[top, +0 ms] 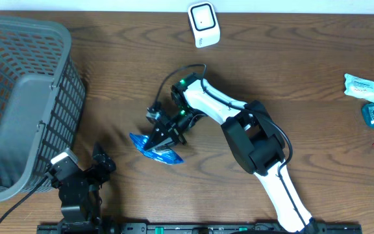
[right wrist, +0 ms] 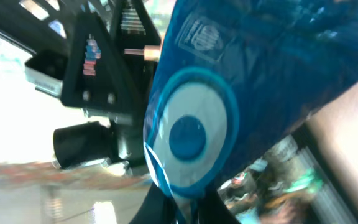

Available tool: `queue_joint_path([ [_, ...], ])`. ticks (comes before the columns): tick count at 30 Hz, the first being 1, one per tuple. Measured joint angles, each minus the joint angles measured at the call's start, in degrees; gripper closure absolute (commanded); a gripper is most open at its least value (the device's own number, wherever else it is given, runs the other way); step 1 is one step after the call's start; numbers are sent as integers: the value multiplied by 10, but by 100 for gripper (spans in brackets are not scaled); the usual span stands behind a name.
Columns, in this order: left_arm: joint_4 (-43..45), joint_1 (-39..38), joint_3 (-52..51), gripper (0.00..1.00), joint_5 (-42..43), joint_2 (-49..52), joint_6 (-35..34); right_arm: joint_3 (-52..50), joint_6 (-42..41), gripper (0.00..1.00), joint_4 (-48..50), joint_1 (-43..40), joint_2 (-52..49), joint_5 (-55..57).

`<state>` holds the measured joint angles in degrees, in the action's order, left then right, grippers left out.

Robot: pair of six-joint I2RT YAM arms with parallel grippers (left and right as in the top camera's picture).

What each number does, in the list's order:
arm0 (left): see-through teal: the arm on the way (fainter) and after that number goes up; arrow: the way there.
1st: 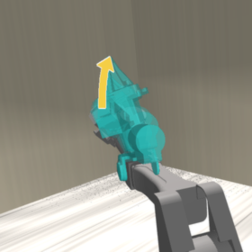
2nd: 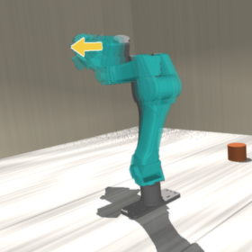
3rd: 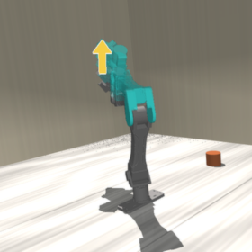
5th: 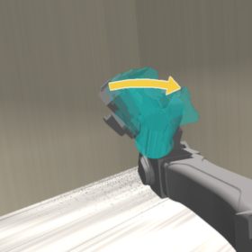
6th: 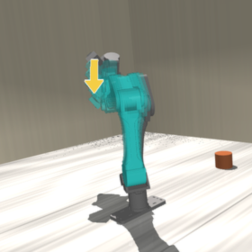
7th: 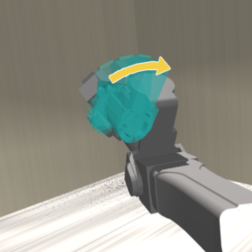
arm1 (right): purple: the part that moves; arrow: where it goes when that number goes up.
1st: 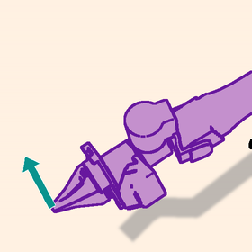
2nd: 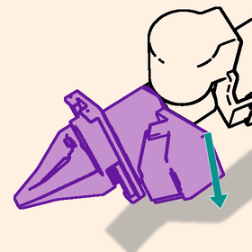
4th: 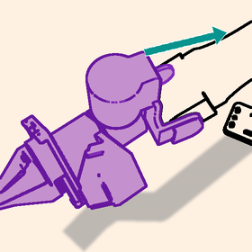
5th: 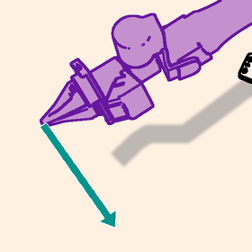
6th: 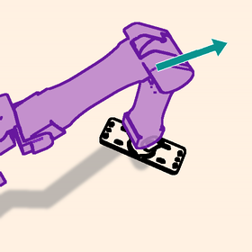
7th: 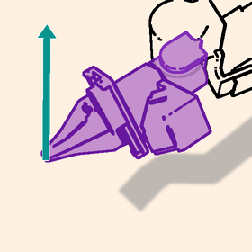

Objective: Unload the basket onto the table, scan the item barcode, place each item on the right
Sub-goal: 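Lift the Oreo pack and rotate it toward the scanner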

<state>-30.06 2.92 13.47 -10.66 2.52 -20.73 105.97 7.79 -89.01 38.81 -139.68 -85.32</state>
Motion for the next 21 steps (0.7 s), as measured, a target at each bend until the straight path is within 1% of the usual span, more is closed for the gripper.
queue_joint_path([
  [2,0,0,0,2,0,0,0,0,-7,98,-58,0,0,-8],
  [4,0,0,0,2,0,0,0,-1,-18,98,-81,0,0,-10],
  [14,0,0,0,2,0,0,0,-1,-140,99,-83,0,0,-16],
  [21,0,0,0,2,0,0,0,-1,-171,99,-84,0,0,-17],
])
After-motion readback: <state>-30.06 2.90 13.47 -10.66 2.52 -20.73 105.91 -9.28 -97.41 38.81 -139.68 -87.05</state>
